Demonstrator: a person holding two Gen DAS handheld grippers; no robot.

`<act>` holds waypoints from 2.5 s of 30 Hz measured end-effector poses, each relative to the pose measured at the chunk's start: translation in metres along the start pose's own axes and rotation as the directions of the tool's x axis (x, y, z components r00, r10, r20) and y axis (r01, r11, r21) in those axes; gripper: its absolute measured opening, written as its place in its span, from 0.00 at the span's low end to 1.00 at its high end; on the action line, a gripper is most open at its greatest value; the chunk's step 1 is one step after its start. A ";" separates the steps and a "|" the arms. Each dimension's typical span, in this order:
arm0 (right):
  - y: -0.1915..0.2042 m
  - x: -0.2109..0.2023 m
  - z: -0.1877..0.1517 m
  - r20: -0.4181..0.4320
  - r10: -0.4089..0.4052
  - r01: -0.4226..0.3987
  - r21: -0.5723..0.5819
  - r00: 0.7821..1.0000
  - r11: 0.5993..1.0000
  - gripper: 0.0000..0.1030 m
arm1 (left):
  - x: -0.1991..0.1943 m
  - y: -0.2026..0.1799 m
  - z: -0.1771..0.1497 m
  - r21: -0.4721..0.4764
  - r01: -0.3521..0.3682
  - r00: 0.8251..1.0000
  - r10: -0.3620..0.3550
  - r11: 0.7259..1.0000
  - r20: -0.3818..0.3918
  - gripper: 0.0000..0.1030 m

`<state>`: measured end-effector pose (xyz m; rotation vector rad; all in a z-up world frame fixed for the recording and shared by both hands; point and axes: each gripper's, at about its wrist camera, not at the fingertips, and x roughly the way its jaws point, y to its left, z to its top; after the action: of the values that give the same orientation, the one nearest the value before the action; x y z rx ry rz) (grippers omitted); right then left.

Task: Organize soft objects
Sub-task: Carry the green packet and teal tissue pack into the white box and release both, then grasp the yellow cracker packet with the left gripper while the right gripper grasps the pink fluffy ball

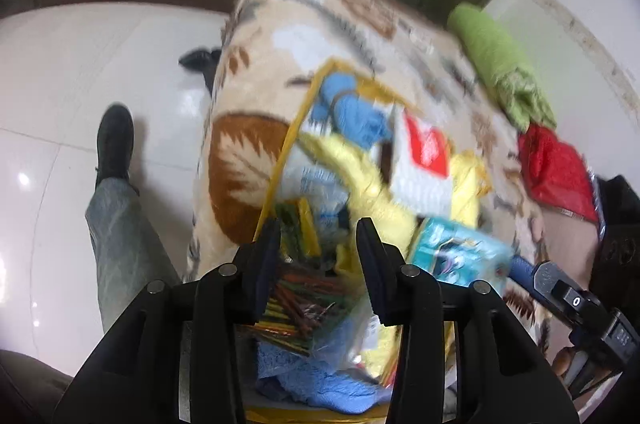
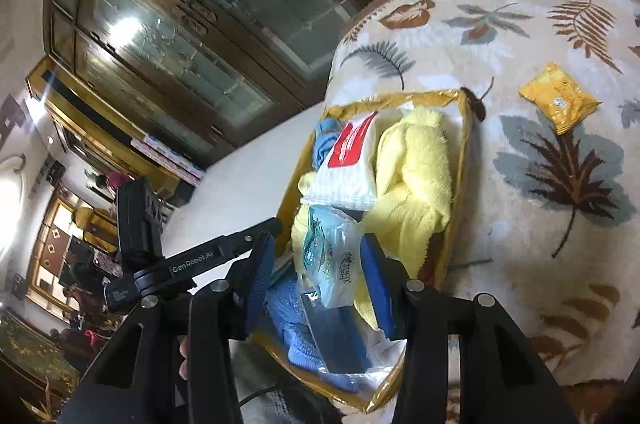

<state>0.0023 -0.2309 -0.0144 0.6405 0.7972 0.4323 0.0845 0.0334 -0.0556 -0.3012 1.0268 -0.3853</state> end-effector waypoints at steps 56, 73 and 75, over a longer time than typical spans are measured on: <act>-0.286 -0.174 0.058 0.125 -0.646 0.599 0.279 0.753 0.751 0.21 | 0.145 -0.233 -0.003 0.049 0.171 0.952 -0.152 0.984 -0.267 0.38; -0.240 -0.181 0.021 0.200 -0.562 0.472 0.363 0.803 0.803 0.63 | 0.232 -0.250 0.026 -0.075 -0.026 0.962 0.004 0.997 -0.271 0.56; -0.251 -0.183 0.028 0.182 -0.590 0.496 0.380 0.787 0.780 0.63 | 0.233 -0.252 0.026 -0.067 -0.032 0.962 0.012 0.997 -0.273 0.57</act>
<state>-0.0618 -0.5306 -0.0738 0.7089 0.7320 -0.3379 0.1724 -0.2936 -0.1165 -0.3058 1.3156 -0.3773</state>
